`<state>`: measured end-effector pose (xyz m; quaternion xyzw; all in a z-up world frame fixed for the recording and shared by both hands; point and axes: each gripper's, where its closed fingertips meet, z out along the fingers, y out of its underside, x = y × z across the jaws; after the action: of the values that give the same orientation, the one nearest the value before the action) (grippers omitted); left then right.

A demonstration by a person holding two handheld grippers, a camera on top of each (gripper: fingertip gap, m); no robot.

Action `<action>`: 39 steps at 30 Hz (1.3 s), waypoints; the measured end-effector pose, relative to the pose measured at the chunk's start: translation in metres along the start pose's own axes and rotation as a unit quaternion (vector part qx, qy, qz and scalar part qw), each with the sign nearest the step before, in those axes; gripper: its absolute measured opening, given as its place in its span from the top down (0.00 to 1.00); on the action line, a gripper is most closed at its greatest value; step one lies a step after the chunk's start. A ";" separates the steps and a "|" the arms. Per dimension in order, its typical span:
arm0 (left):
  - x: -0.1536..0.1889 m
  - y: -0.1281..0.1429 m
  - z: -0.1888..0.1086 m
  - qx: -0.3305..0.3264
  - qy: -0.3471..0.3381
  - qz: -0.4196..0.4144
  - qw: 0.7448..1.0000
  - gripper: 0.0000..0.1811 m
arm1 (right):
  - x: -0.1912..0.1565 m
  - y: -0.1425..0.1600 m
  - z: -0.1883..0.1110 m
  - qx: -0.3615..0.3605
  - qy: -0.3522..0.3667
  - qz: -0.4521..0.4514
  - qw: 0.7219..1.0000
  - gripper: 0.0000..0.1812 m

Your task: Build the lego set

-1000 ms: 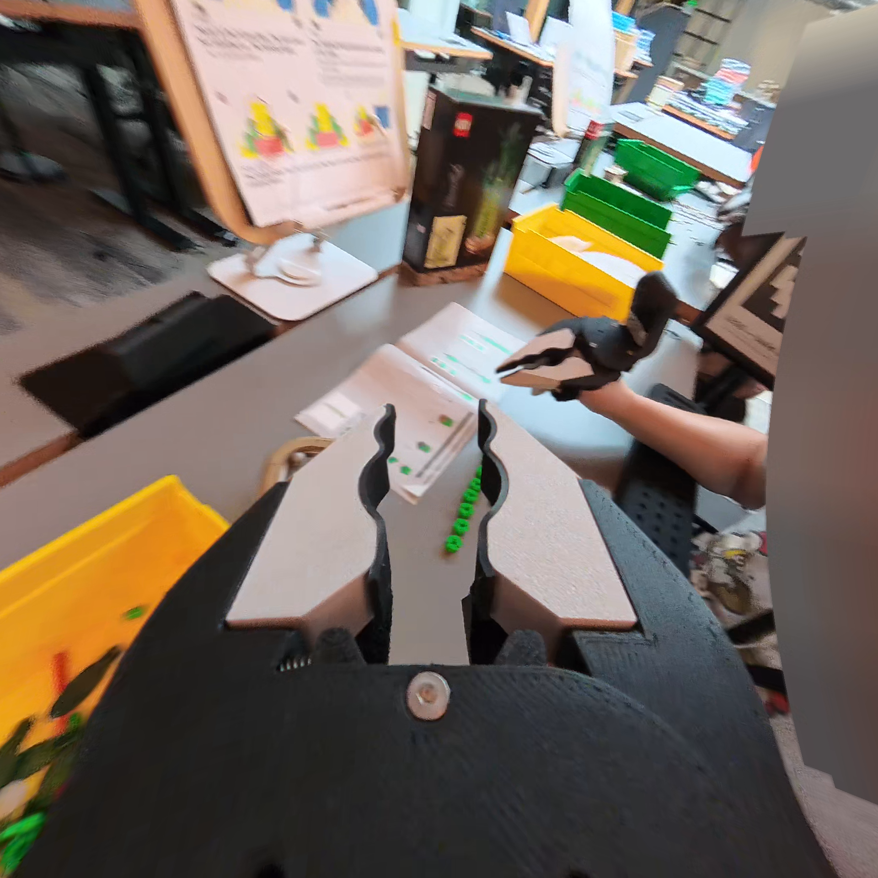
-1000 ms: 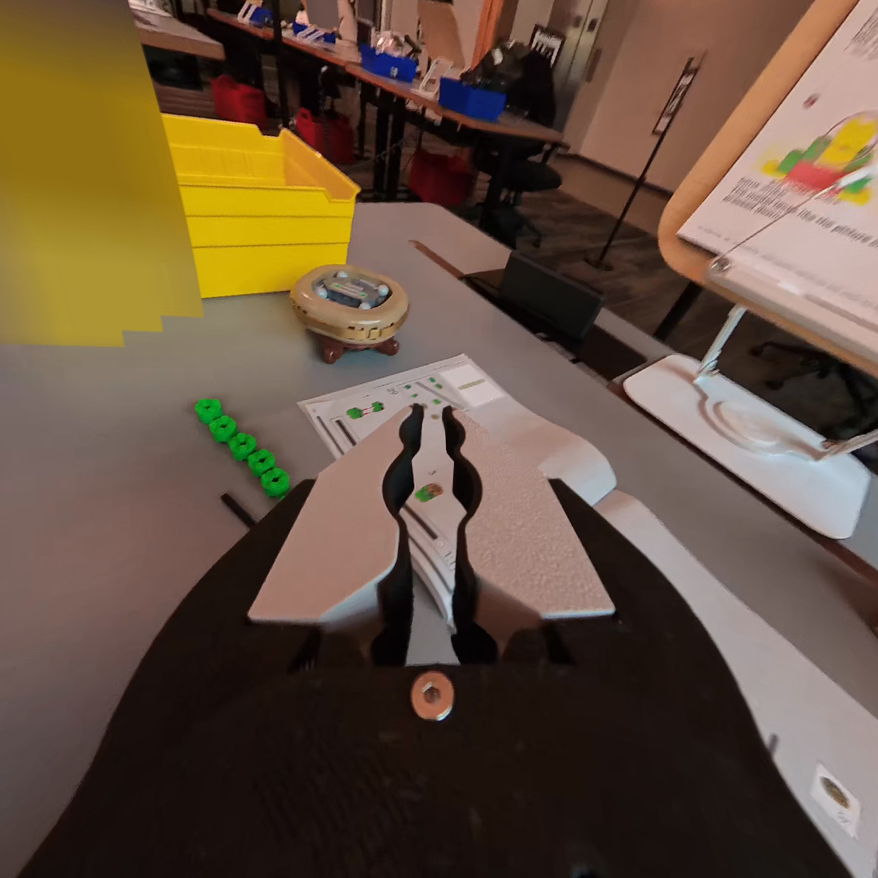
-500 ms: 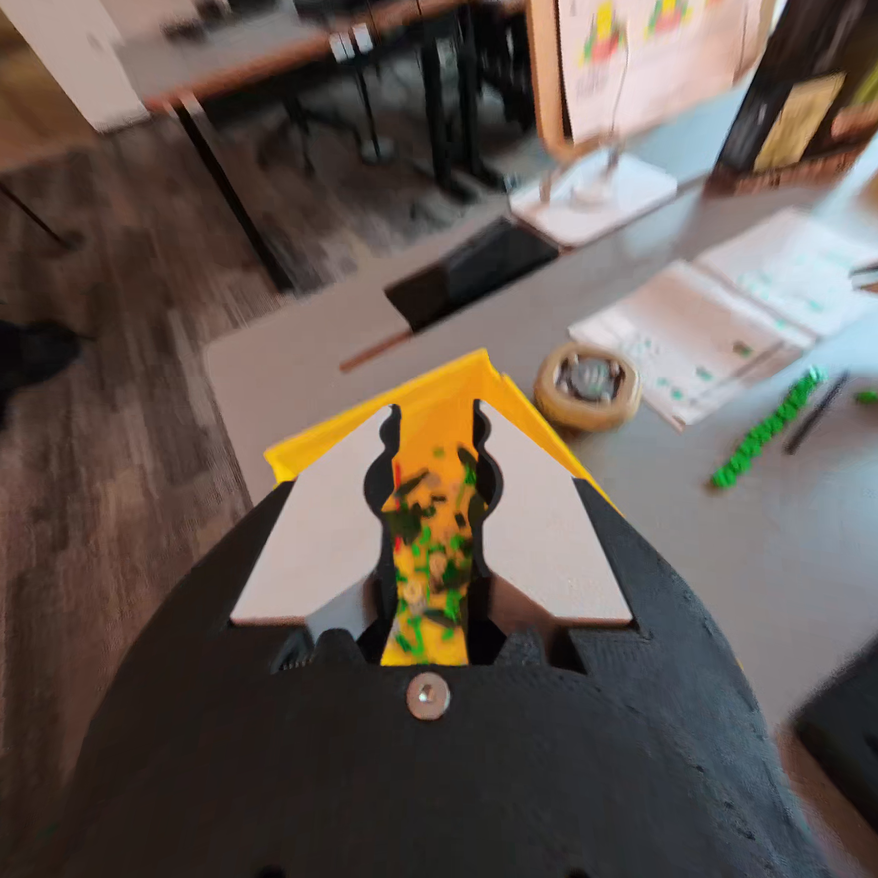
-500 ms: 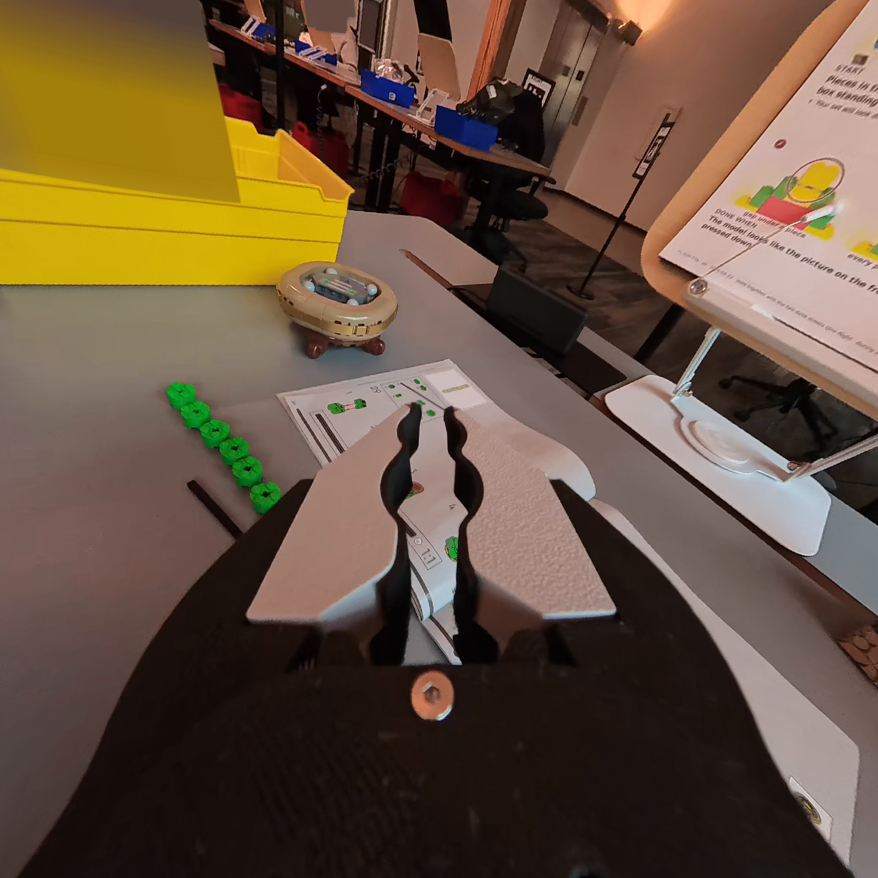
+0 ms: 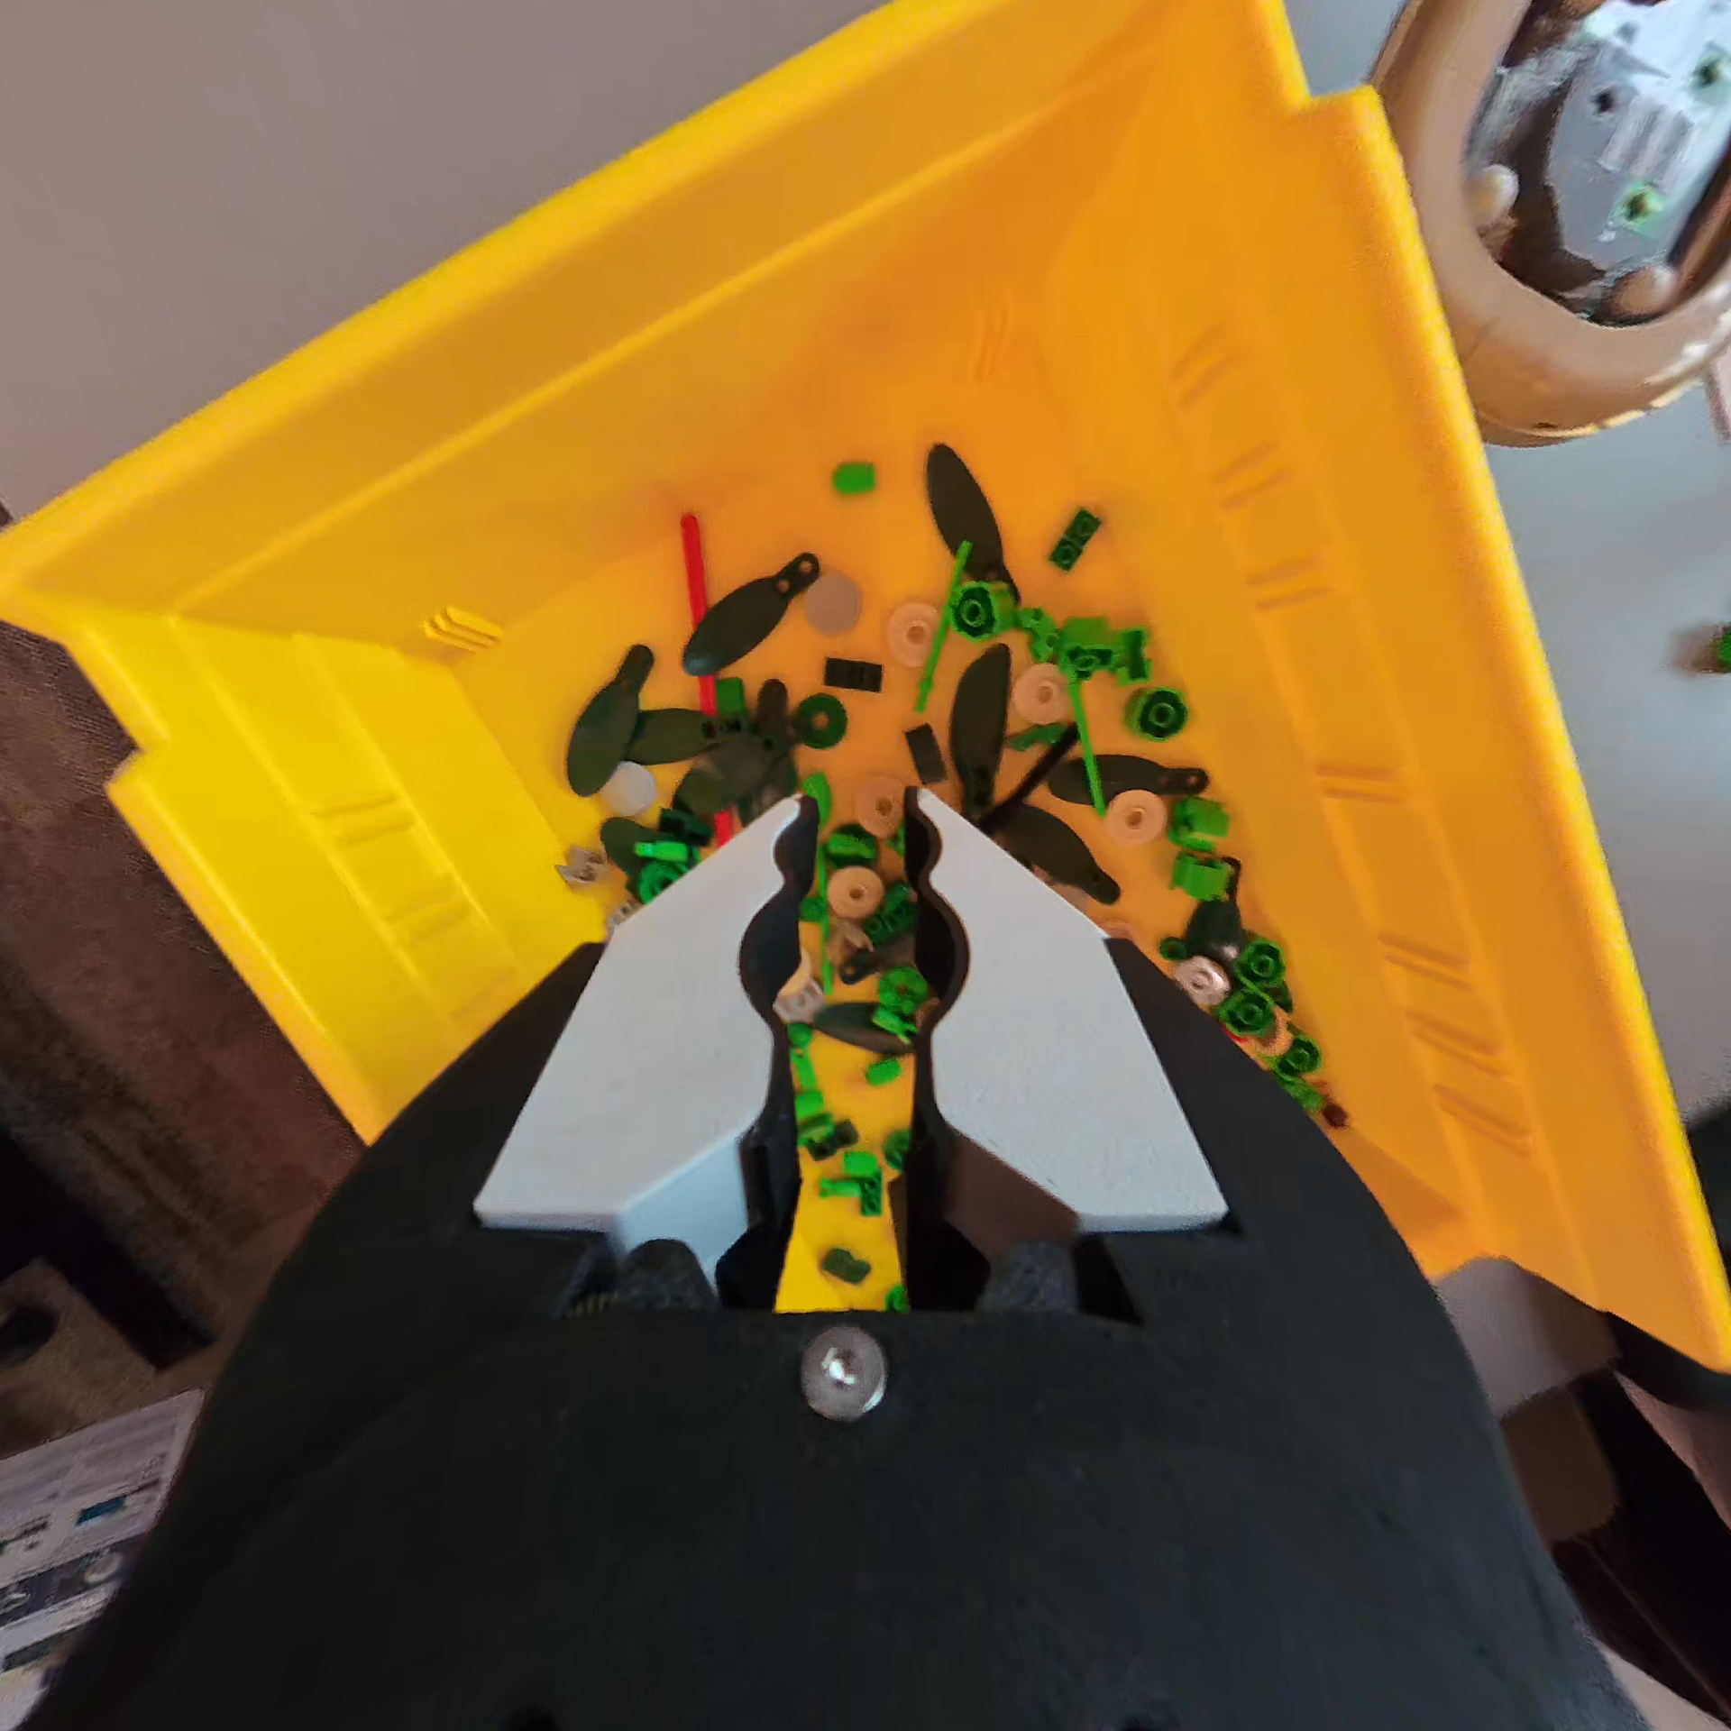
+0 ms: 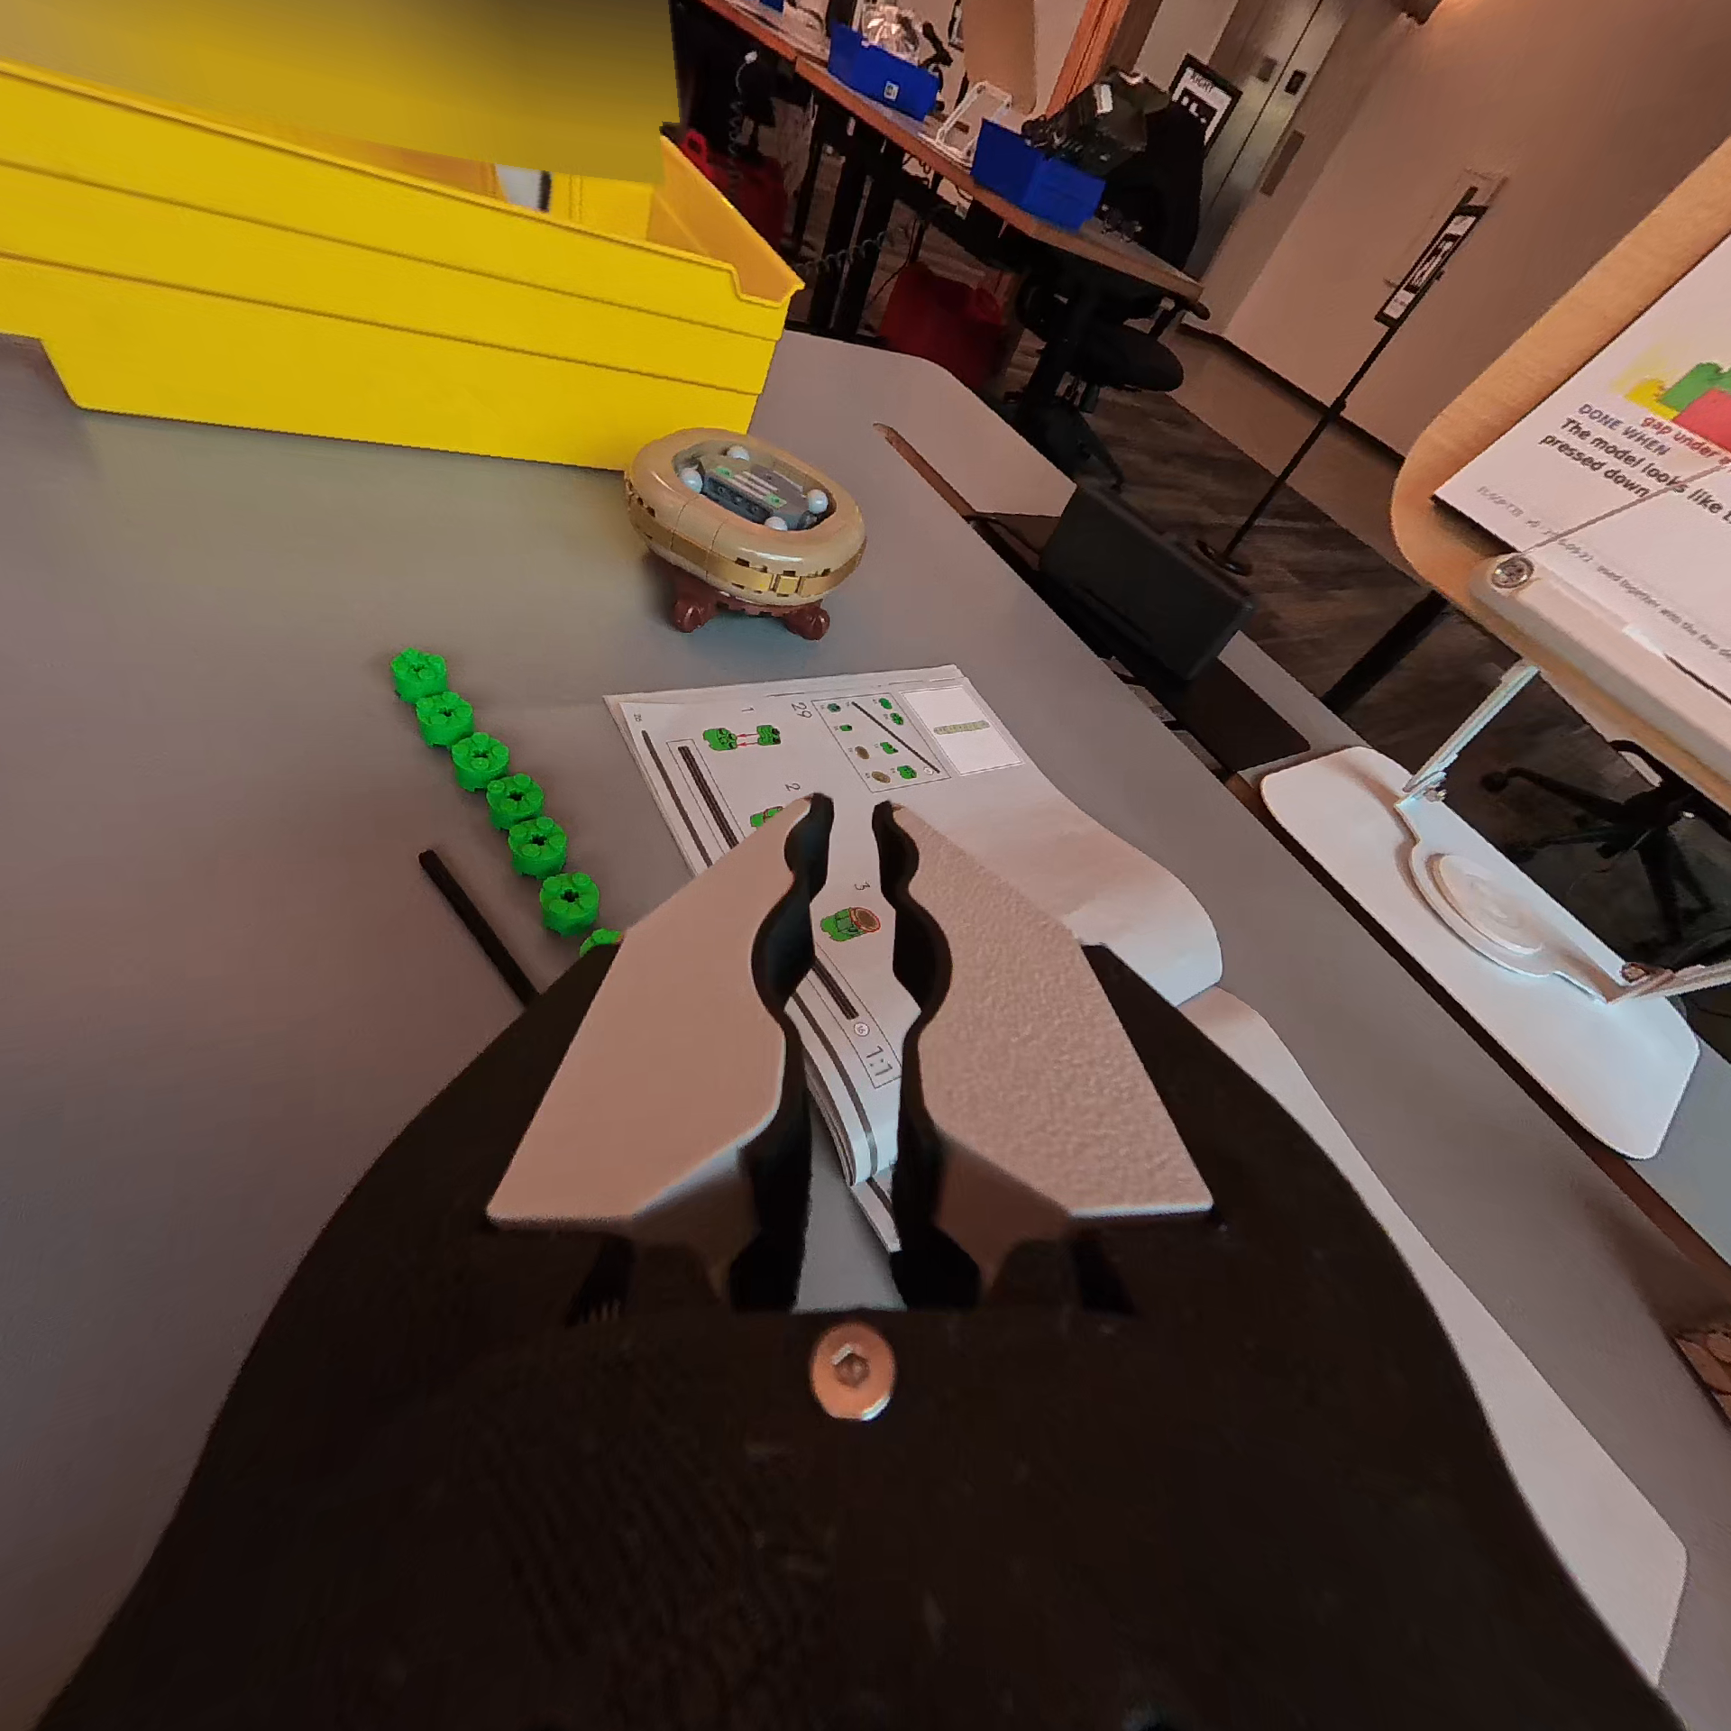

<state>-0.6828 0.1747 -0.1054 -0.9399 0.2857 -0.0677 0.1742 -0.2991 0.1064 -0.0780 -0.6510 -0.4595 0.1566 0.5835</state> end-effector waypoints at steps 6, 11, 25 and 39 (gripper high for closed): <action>-0.009 -0.003 0.027 -0.014 -0.026 0.069 0.997 0.85 | -0.004 0.004 0.003 -0.008 -0.011 -0.006 1.000 0.95; -0.015 -0.007 0.030 -0.013 -0.071 0.132 0.989 0.75 | -0.002 0.002 -0.001 -0.006 -0.004 -0.014 1.000 0.95; -0.007 -0.004 0.022 -0.033 -0.096 0.182 0.978 0.81 | -0.008 -0.011 -0.018 0.012 0.001 -0.071 0.997 0.96; -0.026 -0.003 0.005 -0.016 -0.120 0.114 0.986 0.84 | -0.016 -0.005 -0.012 -0.003 -0.015 -0.075 0.997 0.96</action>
<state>-0.7015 0.1934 -0.1096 -0.9053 0.3687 0.0701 0.1989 -0.3005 0.0861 -0.0757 -0.6140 -0.5165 0.1209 0.5845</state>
